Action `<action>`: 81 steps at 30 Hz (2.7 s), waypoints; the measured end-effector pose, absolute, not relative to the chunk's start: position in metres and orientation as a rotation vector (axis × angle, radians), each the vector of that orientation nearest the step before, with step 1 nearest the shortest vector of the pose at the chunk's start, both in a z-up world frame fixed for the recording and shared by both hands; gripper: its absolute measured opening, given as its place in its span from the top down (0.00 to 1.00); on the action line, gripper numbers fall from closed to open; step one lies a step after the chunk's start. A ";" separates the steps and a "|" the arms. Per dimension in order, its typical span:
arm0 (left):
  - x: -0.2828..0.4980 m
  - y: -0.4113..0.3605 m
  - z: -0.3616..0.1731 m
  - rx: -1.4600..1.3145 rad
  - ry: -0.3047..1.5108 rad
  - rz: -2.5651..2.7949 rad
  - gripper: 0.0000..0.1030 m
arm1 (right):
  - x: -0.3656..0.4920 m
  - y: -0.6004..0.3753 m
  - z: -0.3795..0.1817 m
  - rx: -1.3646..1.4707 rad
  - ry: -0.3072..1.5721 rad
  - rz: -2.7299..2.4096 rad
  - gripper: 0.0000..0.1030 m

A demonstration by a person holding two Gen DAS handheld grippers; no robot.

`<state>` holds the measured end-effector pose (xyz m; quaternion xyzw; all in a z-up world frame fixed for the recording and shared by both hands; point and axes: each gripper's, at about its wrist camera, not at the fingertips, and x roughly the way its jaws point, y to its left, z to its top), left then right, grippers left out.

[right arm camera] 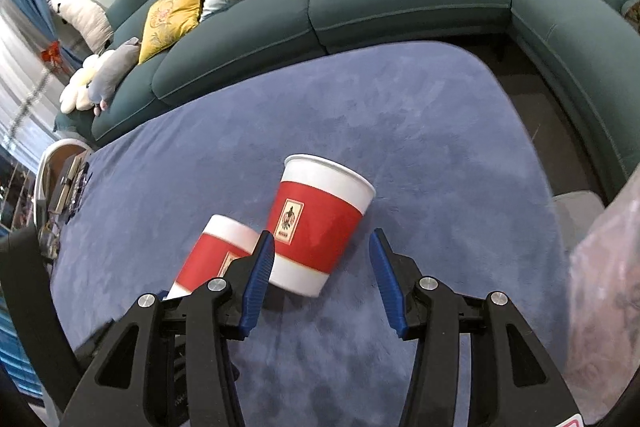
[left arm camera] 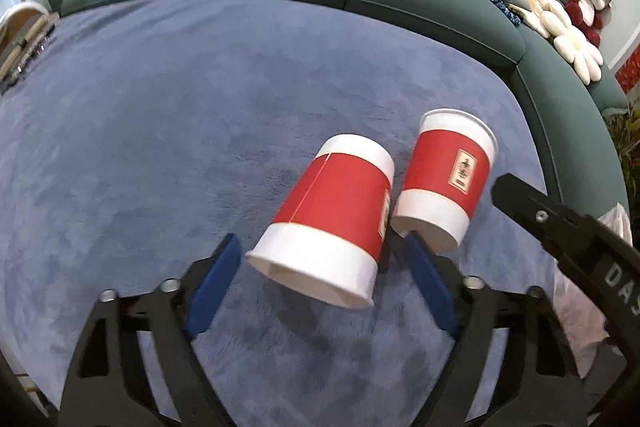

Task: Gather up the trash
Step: 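Close the left tool on one red cup while the right tool grasps the other, then carry both red cups over the wastebasket and open the left tool to drop its cup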

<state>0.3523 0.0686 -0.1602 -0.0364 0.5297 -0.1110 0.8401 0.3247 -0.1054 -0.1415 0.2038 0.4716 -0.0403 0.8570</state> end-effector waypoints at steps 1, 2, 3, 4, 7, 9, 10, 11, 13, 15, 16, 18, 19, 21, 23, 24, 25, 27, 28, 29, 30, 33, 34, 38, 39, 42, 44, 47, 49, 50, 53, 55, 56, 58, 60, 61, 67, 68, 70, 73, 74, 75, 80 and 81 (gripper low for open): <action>0.355 0.071 -0.163 -0.092 1.129 -0.239 0.32 | 0.330 -0.106 -0.146 0.445 0.999 -0.083 0.53; 0.358 0.073 -0.164 -0.110 1.132 -0.247 0.33 | 0.334 -0.105 -0.149 0.452 1.003 -0.081 0.53; 0.359 0.074 -0.164 -0.122 1.131 -0.249 0.33 | 0.338 -0.104 -0.151 0.457 1.007 -0.079 0.53; 0.360 0.074 -0.163 -0.127 1.129 -0.250 0.33 | 0.343 -0.103 -0.155 0.458 1.013 -0.079 0.53; 0.362 0.073 -0.162 -0.126 1.122 -0.254 0.34 | 0.353 -0.098 -0.165 0.456 1.028 -0.078 0.48; 0.362 0.075 -0.162 -0.131 1.120 -0.251 0.34 | 0.357 -0.095 -0.171 0.459 1.028 -0.072 0.44; 0.362 0.077 -0.162 -0.140 1.119 -0.244 0.34 | 0.358 -0.093 -0.172 0.458 1.027 -0.070 0.42; 0.363 0.078 -0.163 -0.147 1.118 -0.235 0.34 | 0.359 -0.091 -0.173 0.454 1.024 -0.067 0.42; 0.363 0.083 -0.162 -0.167 1.120 -0.222 0.34 | 0.361 -0.089 -0.175 0.451 1.024 -0.063 0.41; 0.363 0.087 -0.162 -0.180 1.122 -0.211 0.34 | 0.363 -0.089 -0.177 0.469 1.037 -0.050 0.41; 0.362 0.088 -0.162 -0.177 1.122 -0.207 0.34 | 0.365 -0.089 -0.179 0.480 1.049 -0.043 0.41; 0.359 0.089 -0.162 -0.167 1.121 -0.201 0.34 | 0.366 -0.089 -0.185 0.514 1.073 -0.030 0.42; 0.357 0.090 -0.162 -0.164 1.120 -0.197 0.34 | 0.366 -0.089 -0.189 0.535 1.086 -0.022 0.47; 0.355 0.091 -0.161 -0.169 1.119 -0.183 0.34 | 0.362 -0.088 -0.189 0.533 1.084 -0.026 0.47; 0.351 0.094 -0.159 -0.179 1.124 -0.175 0.35 | 0.356 -0.087 -0.185 0.519 1.078 -0.022 0.48; 0.350 0.095 -0.158 -0.179 1.124 -0.172 0.35 | 0.351 -0.087 -0.181 0.510 1.068 -0.023 0.48; 0.347 0.096 -0.156 -0.181 1.124 -0.172 0.35 | 0.347 -0.087 -0.177 0.503 1.058 -0.026 0.48; 0.341 0.095 -0.151 -0.182 1.120 -0.175 0.35 | 0.338 -0.091 -0.170 0.495 1.040 -0.034 0.48; 0.338 0.094 -0.148 -0.183 1.117 -0.177 0.35 | 0.331 -0.094 -0.164 0.499 1.029 -0.040 0.48; 0.333 0.092 -0.144 -0.184 1.113 -0.182 0.35 | 0.325 -0.098 -0.161 0.505 1.021 -0.043 0.48; 0.329 0.090 -0.141 -0.185 1.110 -0.186 0.35 | 0.320 -0.100 -0.156 0.509 1.012 -0.047 0.48; 0.315 0.079 -0.129 -0.179 1.094 -0.199 0.35 | 0.298 -0.109 -0.140 0.499 0.982 -0.064 0.48; 0.310 0.075 -0.125 -0.177 1.090 -0.206 0.35 | 0.290 -0.113 -0.134 0.496 0.971 -0.069 0.48; 0.288 0.055 -0.105 -0.158 1.065 -0.242 0.35 | 0.256 -0.132 -0.113 0.504 0.924 -0.095 0.48; 0.280 0.048 -0.099 -0.154 1.057 -0.254 0.35 | 0.245 -0.138 -0.106 0.502 0.908 -0.105 0.48; 0.260 0.027 -0.084 -0.131 1.036 -0.293 0.35 | 0.220 -0.155 -0.092 0.497 0.873 -0.129 0.48; 0.246 0.010 -0.074 -0.113 1.026 -0.326 0.35 | 0.199 -0.172 -0.081 0.506 0.844 -0.151 0.48; 0.226 -0.016 -0.061 -0.094 1.011 -0.374 0.35 | 0.175 -0.192 -0.067 0.513 0.804 -0.183 0.48; 0.213 -0.035 -0.054 -0.073 0.998 -0.403 0.35 | 0.157 -0.209 -0.058 0.511 0.778 -0.209 0.48; 0.206 -0.046 -0.051 -0.059 0.991 -0.421 0.35 | 0.148 -0.216 -0.056 0.512 0.768 -0.220 0.48; 0.189 -0.072 -0.044 -0.035 0.981 -0.462 0.35 | 0.119 -0.244 -0.047 0.521 0.732 -0.261 0.48; 0.175 -0.096 -0.039 -0.014 0.974 -0.497 0.35 | 0.104 -0.261 -0.043 0.529 0.716 -0.285 0.48; 0.171 -0.101 -0.039 -0.005 0.972 -0.508 0.35 | 0.094 -0.270 -0.042 0.537 0.706 -0.300 0.48; 0.161 -0.122 -0.037 0.019 0.967 -0.540 0.35 | 0.078 -0.288 -0.040 0.551 0.691 -0.328 0.48; 0.151 -0.139 -0.036 0.042 0.962 -0.566 0.35 | 0.066 -0.301 -0.039 0.566 0.680 -0.350 0.48; 0.147 -0.148 -0.035 0.053 0.961 -0.575 0.35 | 0.058 -0.310 -0.039 0.576 0.673 -0.365 0.48; 0.137 -0.187 -0.035 0.100 0.959 -0.614 0.35 | 0.025 -0.346 -0.040 0.619 0.642 -0.429 0.48; 0.136 -0.192 -0.035 0.106 0.960 -0.617 0.34 | 0.022 -0.351 -0.040 0.623 0.640 -0.436 0.48; 0.136 -0.201 -0.036 0.115 0.964 -0.622 0.34 | 0.015 -0.360 -0.042 0.632 0.636 -0.449 0.48; 0.135 -0.212 -0.037 0.128 0.968 -0.627 0.34 | 0.010 -0.369 -0.043 0.638 0.633 -0.463 0.47; 0.135 -0.213 -0.038 0.129 0.968 -0.628 0.34 | 0.009 -0.370 -0.043 0.639 0.633 -0.466 0.47; 0.135 -0.216 -0.038 0.128 0.967 -0.632 0.34 | 0.009 -0.371 -0.043 0.640 0.633 -0.468 0.47; 0.133 -0.222 -0.038 0.141 0.937 -0.597 0.21 | 0.009 -0.375 -0.045 0.639 0.641 -0.466 0.47; 0.134 -0.220 -0.038 0.134 0.938 -0.595 0.21 | 0.009 -0.376 -0.046 0.639 0.641 -0.463 0.47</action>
